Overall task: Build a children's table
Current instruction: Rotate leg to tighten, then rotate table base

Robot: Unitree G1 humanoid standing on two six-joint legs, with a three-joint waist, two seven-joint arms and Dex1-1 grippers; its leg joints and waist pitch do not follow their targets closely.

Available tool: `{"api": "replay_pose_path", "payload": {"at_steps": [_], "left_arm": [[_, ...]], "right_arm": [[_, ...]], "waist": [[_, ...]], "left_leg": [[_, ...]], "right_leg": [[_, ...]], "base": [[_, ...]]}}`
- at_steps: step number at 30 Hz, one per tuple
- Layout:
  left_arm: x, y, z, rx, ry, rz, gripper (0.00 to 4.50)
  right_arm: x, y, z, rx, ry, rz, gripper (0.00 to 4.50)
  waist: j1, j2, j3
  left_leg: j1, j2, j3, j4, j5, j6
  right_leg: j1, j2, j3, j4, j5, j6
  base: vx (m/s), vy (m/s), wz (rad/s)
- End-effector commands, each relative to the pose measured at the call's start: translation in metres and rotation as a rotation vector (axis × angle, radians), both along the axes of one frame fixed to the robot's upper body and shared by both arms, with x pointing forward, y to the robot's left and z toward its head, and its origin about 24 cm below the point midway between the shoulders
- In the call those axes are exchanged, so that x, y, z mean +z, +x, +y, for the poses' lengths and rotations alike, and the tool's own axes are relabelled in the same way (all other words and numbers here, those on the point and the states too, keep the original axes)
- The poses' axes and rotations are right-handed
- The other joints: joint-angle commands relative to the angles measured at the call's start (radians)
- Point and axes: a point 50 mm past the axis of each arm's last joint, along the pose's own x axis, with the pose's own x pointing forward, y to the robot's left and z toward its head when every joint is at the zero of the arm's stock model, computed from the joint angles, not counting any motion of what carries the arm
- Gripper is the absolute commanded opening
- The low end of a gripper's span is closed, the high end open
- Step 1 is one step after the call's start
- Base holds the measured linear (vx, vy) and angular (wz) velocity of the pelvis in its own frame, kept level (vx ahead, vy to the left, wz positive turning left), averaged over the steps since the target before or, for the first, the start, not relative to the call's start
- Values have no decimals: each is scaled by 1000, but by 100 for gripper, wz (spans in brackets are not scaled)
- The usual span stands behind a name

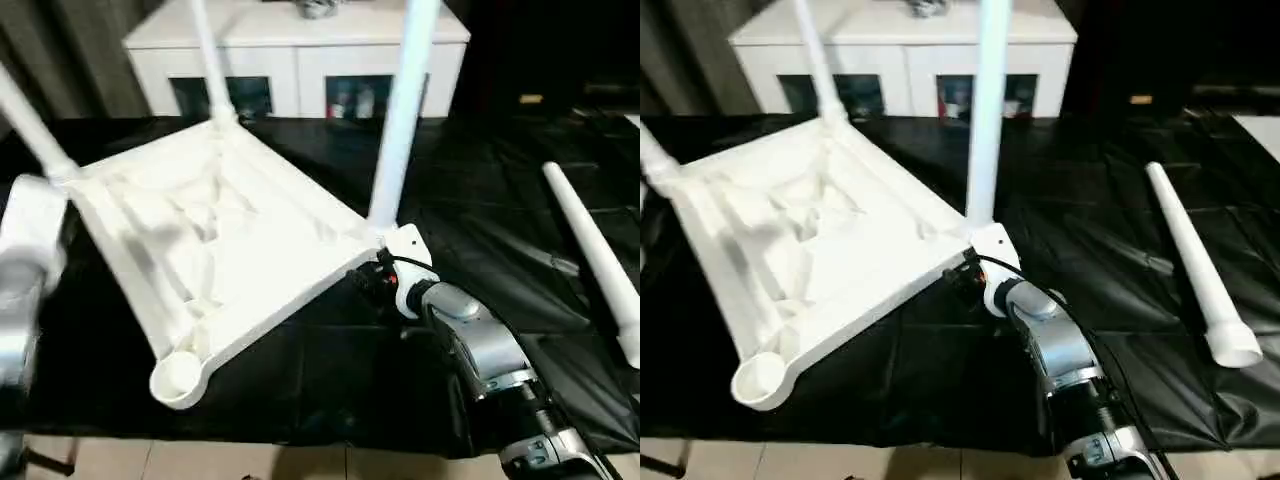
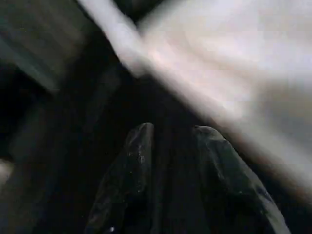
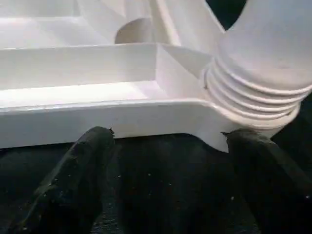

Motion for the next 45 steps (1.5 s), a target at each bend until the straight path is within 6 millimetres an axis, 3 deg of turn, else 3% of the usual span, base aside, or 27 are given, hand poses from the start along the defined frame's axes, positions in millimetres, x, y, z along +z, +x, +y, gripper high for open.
{"api": "replay_pose_path", "payload": {"at_steps": [1, 5, 6, 8, 11, 15, 16, 19, 20, 23, 24, 28, 29, 31, 38, 41, 42, 45], "left_arm": [[-22, -10, -24, -111, -98, 166, 145], [-37, -23, -41, -205, -157, 300, 145], [-39, -24, -47, -234, -175, 318, 145], [-42, -29, -68, -351, -250, 366, 145], [-37, -29, -84, -430, -306, 367, 145], [-28, -17, -116, -608, -360, 285, 145], [-28, -17, -116, -608, -360, 285, 145], [-33, -12, -136, -688, -365, 284, 145], [-34, -11, -141, -702, -366, 288, 145], [-37, -7, -154, -735, -366, 281, 145], [-37, -3, -165, -765, -361, 265, 145], [-37, 8, -188, -818, -343, 180, 145], [-36, 9, -191, -826, -340, 167, 145], [-34, 14, -202, -845, -342, 124, 145], [-15, 30, -210, -870, -319, -107, 145], [-2, 26, -212, -884, -398, -174, 145], [0, 24, -213, -899, -409, -189, 146], [6, 20, -212, -883, -434, -230, 146]], "right_arm": [[2, 1, 1, -4, -13, -1, 393], [2, 1, 0, -6, -14, -1, 393], [2, 1, 0, -6, -14, -1, 393], [3, 1, 0, -8, -14, -4, 393], [4, 2, 0, -9, -15, -5, 393], [7, 3, -3, -22, -15, -15, 393], [7, 3, -3, -22, -15, -15, 393], [9, 4, -7, -47, -22, -22, 393], [9, 4, -8, -55, -24, -25, 393], [11, 3, -12, -82, -28, -34, 393], [14, 3, -17, -105, -38, -47, 393], [23, 3, -31, -174, -43, -78, 393], [25, 3, -33, -184, -45, -83, 393], [31, 5, -42, -236, -72, -113, 393], [56, 13, -78, -377, -133, -140, 393], [63, 16, -99, -405, -131, -104, 393], [65, 17, -104, -409, -110, -94, 420], [69, 19, -121, -438, -128, -78, 432]], "waist": [[-3, 14, -58], [-2, 12, -56], [-3, 8, -54], [-3, 11, -53], [-4, 12, -53], [-2, 11, -51], [-2, 11, -52], [-5, 8, -55], [-7, 12, -55], [-8, 8, -58], [-9, 21, -59], [-8, 12, -61], [-12, 19, -61], [-13, 24, -62], [-30, 18, -65], [-32, 9, -66], [-32, 10, -68], [-33, 6, -67]], "left_leg": [[21, 16, -2, -84, -265, -35], [20, 13, -2, -84, -287, -30], [16, 12, -4, -85, -296, -28], [15, 13, -7, -86, -301, -29], [23, 12, -3, -85, -311, -29], [24, 11, -4, -86, -326, -35], [23, 11, -3, -86, -325, -35], [14, 9, -6, -86, -288, -34], [12, 9, -7, -86, -284, -34], [13, 7, -4, -80, -246, -27], [14, 7, -4, -79, -240, -28], [11, 6, -4, -76, -219, -22], [10, 6, -3, -75, -220, -21], [12, 6, -4, -73, -217, -23], [5, 1, -3, -66, -183, 3], [5, 4, 0, -63, -168, 17], [4, 5, -1, -62, -164, 28], [5, 4, 3, -57, -148, 45]], "right_leg": [[37, -35, 38, -55, -187, -202], [38, -34, 37, -60, -189, -202], [43, -35, 37, -61, -210, -197], [44, -38, 37, -61, -235, -191], [36, -33, 38, -66, -257, -188], [36, -31, 38, -71, -272, -181], [37, -32, 39, -70, -272, -179], [47, -34, 38, -66, -251, -168], [48, -33, 38, -65, -249, -166], [50, -32, 38, -65, -219, -169], [50, -32, 38, -63, -211, -171], [56, -31, 37, -64, -182, -169], [57, -31, 36, -65, -182, -169], [57, -30, 35, -65, -176, -170], [66, -28, 32, -67, -173, -175], [66, -30, 33, -65, -175, -191], [69, -33, 32, -62, -178, -195], [64, -30, 32, -64, -184, -205]], "base": [[0, 0, 0], [0, 0, 0], [0, 0, 0], [0, 0, 0], [0, 0, 0], [0, 0, 0], [0, 0, 0], [0, 0, 0], [0, 0, 0], [0, 0, 0], [0, 0, 0], [0, 0, 0], [0, 0, 0], [0, 0, 0], [0, 0, 0], [0, 0, 0], [0, 0, 0], [0, 0, 0]]}}
